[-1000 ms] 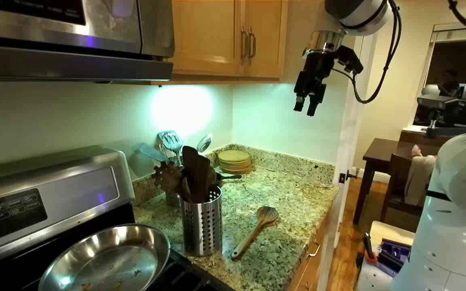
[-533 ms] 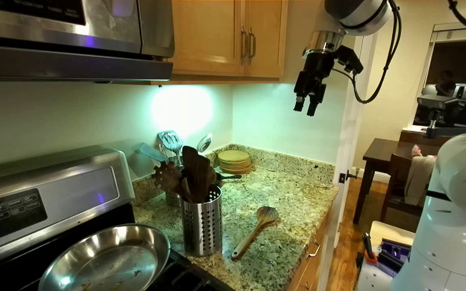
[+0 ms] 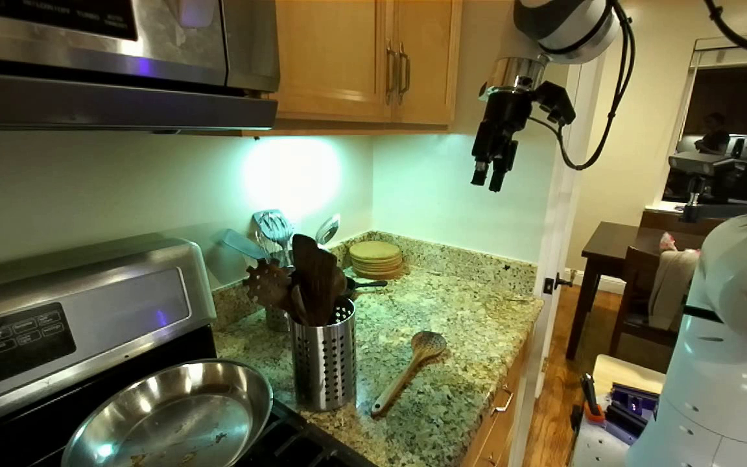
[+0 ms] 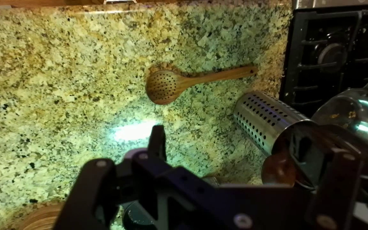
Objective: Put the wooden spoon in the metal rack
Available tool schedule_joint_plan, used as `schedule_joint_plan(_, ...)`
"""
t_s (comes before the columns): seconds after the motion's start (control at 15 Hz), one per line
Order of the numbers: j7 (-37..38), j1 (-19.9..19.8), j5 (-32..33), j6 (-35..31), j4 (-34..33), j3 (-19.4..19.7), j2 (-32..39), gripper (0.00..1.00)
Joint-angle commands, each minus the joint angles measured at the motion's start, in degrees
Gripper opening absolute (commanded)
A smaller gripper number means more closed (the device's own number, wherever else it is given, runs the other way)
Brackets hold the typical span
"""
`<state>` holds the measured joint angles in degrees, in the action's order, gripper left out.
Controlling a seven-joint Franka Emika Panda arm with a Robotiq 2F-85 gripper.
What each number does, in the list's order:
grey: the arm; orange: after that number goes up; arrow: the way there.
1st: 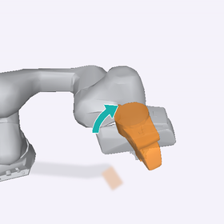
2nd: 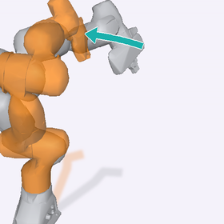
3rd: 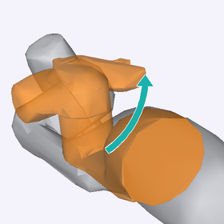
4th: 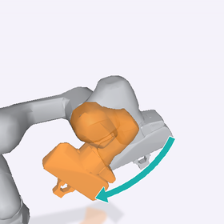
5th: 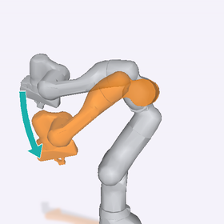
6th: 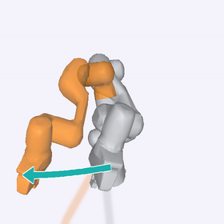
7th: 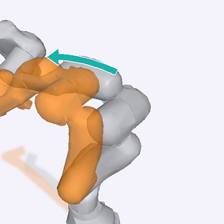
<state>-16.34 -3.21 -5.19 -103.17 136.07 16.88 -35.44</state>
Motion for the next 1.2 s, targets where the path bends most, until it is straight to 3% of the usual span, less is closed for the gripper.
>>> schedule_joint_plan(0.0,-8.3,0.1,0.1,-2.1,0.0,1.5,3.7,1.0)
schedule_joint_plan(0.33,-17.5,0.1,-0.2,-8.0,-0.5,2.6,12.2,1.0)
schedule_joint_plan(0.8,-17.2,-1.3,-1.4,-19.3,0.8,0.9,24.7,1.0)
schedule_joint_plan(1.13,-16.6,-2.0,-1.2,-18.2,0.3,-0.7,27.1,1.0)
